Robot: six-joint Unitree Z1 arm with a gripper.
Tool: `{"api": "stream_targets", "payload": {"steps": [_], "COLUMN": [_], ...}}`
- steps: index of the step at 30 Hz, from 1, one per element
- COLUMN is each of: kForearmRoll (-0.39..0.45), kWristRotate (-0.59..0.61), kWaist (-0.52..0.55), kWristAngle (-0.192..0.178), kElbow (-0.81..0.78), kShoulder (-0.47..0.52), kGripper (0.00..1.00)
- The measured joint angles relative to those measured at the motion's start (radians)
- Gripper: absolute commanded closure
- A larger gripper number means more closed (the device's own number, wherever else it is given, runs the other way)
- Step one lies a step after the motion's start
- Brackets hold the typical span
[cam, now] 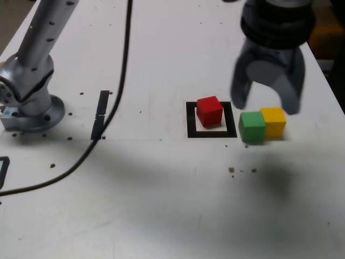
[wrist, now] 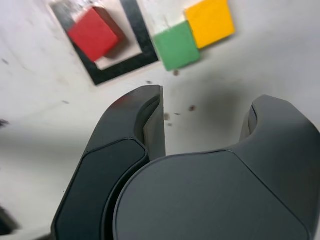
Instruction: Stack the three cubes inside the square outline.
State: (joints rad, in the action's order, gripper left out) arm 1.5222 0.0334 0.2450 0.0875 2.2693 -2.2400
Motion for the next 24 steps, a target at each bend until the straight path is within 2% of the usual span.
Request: {"api": "stream_targets", "payload": {"steps": [6, 8, 11, 15, 20, 22, 24], "kForearmRoll": [-0.080, -0.112, -0.128, -0.134, -0.124, -0.157, -0.235], "kWristRotate": [0.186, 0.289, 0.422, 0.566, 0.742, 0.778, 0.785], "kWaist": [-0.022, -0.040, -0.049, -0.057, -0.083, -0.099, -0.113], "kWristAngle": [0.035, 0.052, 0.054, 0.043, 0.036, 0.021, -0.004], "kElbow": [0.014, 0.013, 0.012, 0.016, -0.001, -0.020, -0.051], "kShoulder": [-0.002, -0.011, -0.017, -0.017, -0.017, -0.017, -0.016], "kGripper": [0.35, 0.35, 0.35, 0.33, 0.25, 0.23, 0.22]}}
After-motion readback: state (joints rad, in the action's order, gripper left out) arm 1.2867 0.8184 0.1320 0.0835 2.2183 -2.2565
